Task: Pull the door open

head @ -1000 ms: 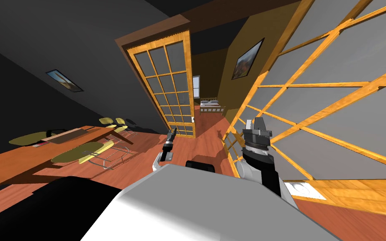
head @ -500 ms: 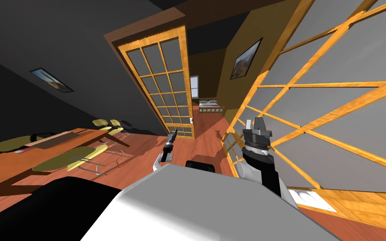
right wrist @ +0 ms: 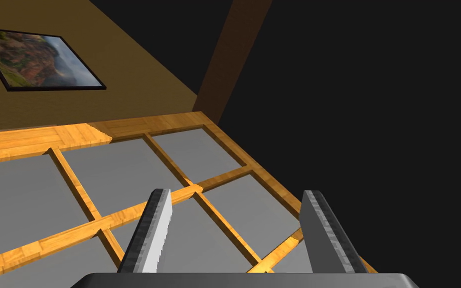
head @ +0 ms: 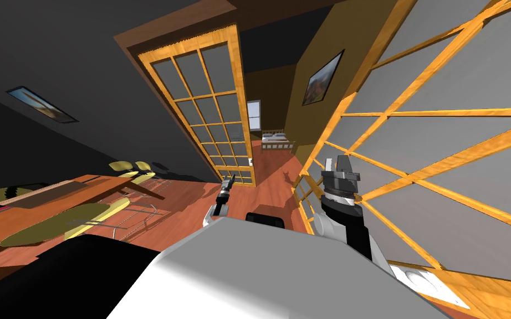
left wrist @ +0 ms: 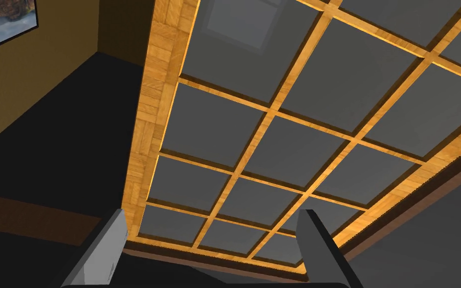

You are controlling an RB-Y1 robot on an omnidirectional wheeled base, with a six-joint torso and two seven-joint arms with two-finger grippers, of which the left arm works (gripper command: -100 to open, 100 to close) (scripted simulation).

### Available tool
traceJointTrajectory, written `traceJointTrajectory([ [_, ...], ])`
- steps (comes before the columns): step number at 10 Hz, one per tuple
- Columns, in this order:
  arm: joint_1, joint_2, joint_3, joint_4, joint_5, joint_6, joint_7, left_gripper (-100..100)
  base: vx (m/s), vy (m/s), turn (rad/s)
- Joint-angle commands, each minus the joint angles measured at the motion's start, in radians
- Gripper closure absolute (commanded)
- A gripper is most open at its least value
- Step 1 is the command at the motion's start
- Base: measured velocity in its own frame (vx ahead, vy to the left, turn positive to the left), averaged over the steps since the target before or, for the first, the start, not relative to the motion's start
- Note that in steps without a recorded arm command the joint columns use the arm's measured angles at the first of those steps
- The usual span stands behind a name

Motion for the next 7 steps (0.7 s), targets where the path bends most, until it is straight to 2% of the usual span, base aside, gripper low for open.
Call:
traceJointTrajectory([
  [1,-0.007,-0.001,0.007,0.031,-0.009,-0.006,-0.027,-100,0.098,-0.034,-0.04],
  [2,-0.012,-0.002,0.012,0.05,-0.013,-0.011,-0.042,-100,0.097,-0.018,-0.042],
  [3,-0.02,-0.003,0.02,0.089,-0.023,-0.022,-0.072,-100,0.146,-0.03,-0.076],
  [7,-0.036,-0.007,0.037,0.164,-0.041,-0.041,-0.129,-100,0.12,-0.024,-0.038],
])
